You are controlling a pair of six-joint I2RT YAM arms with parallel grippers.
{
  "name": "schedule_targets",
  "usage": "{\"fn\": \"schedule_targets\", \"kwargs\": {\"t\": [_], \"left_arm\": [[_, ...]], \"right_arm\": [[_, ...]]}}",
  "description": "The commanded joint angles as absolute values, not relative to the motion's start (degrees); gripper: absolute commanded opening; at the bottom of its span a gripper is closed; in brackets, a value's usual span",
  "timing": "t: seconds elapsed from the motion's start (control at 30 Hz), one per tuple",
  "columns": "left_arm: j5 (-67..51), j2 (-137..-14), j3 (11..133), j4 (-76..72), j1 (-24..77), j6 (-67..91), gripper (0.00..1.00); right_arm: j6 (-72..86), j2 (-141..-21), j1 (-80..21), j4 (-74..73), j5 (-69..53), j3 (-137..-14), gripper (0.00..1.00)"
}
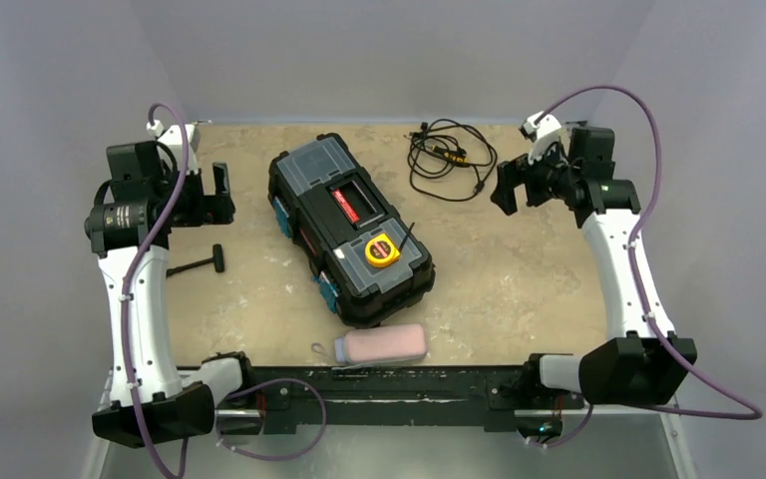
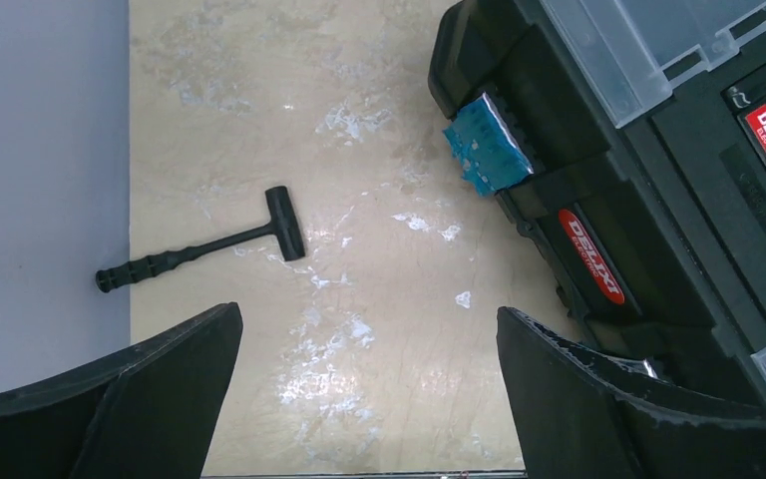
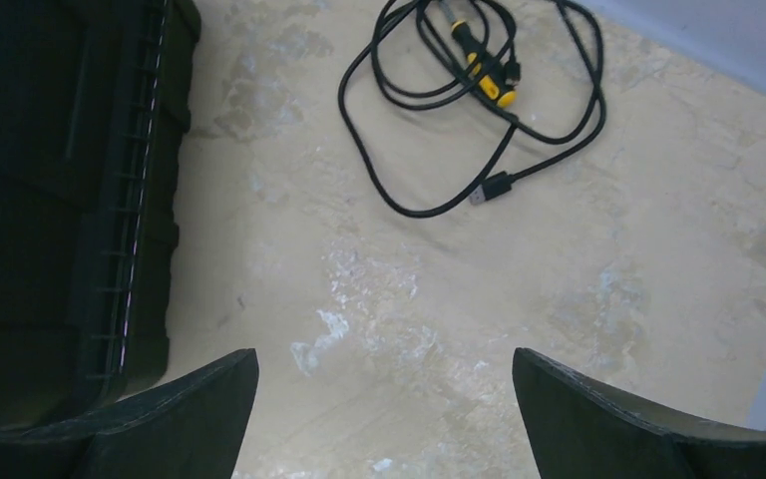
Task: Open the umbrella
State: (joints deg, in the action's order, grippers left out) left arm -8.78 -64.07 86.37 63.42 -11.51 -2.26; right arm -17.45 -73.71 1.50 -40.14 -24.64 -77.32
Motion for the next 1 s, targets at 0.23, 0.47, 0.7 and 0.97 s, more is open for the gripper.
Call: {"fn": "schedule_targets", "kwargs": {"t": [0.23, 0.47, 0.7, 0.97], "left_arm": [[-9.86, -57.19, 79.76, 62.20, -11.59, 4.03, 1.00], [-6.49, -52.96, 77.01, 61.71, -11.52, 6.22, 1.00], [-3.92, -50.74, 75.70, 62.34, -11.58, 8.45, 1.00], [-4.67, -48.00, 71.11, 61.73, -11.59, 7.17, 1.00]], "right_arm": [[-29.63, -74.15, -12.29, -46.99, -28.92, -67.38, 0.99], [-19.04, -74.40, -27.61, -35.97, -23.84, -60.25, 0.99], [-4.82, -77.16, -32.93, -25.57, -22.22, -58.46, 0.97], [6.65, -87.30, -32.87, -14.65, -16.60, -68.53, 0.95]]}}
